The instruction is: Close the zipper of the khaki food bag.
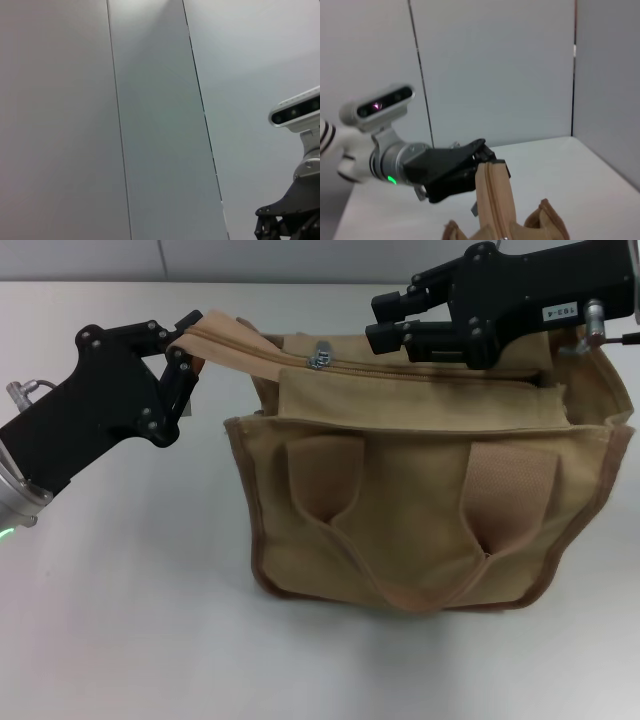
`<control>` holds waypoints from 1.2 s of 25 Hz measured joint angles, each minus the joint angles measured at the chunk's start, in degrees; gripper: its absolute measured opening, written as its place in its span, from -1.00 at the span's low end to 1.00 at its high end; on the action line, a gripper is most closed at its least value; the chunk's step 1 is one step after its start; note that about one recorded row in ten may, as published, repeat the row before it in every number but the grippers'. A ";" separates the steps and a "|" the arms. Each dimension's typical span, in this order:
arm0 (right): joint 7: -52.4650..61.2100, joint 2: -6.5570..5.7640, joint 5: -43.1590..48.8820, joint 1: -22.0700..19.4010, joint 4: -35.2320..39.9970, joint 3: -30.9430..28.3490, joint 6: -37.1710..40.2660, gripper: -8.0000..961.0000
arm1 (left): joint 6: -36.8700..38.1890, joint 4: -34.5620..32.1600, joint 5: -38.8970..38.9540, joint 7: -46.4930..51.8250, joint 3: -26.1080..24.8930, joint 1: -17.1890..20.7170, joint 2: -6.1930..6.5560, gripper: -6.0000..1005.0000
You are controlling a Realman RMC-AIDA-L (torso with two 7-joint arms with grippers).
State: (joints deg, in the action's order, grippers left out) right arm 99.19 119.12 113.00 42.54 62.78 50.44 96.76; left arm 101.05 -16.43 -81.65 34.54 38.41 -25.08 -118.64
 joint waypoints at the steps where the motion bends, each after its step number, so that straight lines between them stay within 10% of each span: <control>1: -2.09 0.06 -0.05 -0.09 -0.16 0.11 -0.42 -0.53 | 0.07 0.02 0.00 0.00 0.00 0.01 -0.01 -0.82; 30: -36.93 0.41 -6.86 -1.61 -7.24 7.97 -6.82 -0.38 | 0.34 1.58 0.55 0.77 -0.09 -3.09 -0.10 -0.81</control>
State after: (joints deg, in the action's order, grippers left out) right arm 62.26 119.53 106.15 40.93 55.54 58.40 89.94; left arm 101.40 -14.85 -81.10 35.30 38.32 -28.17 -118.74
